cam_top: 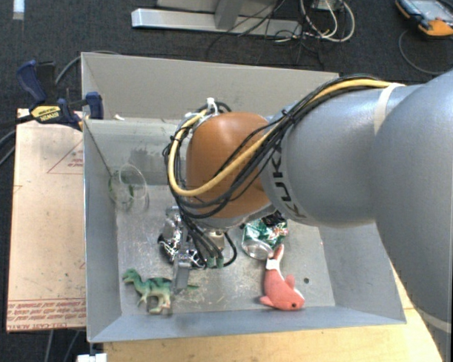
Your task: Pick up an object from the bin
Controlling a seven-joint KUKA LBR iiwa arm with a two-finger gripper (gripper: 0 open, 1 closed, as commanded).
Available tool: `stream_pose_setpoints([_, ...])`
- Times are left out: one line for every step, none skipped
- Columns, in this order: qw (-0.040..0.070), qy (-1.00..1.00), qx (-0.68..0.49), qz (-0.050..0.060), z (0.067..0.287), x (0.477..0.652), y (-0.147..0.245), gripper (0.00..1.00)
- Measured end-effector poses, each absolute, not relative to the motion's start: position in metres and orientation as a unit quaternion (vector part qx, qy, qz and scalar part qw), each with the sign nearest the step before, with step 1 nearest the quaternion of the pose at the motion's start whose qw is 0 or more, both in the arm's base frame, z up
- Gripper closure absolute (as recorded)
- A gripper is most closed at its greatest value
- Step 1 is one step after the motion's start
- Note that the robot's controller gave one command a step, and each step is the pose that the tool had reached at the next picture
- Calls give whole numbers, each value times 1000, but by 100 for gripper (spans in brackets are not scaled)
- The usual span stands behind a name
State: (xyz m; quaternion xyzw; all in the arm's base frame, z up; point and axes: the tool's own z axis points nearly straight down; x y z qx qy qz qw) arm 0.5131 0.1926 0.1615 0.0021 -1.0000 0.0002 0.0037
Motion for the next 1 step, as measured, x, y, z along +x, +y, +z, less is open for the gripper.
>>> stream_pose_setpoints([0, -1000, 0, 0, 166, 515, 191, 0])
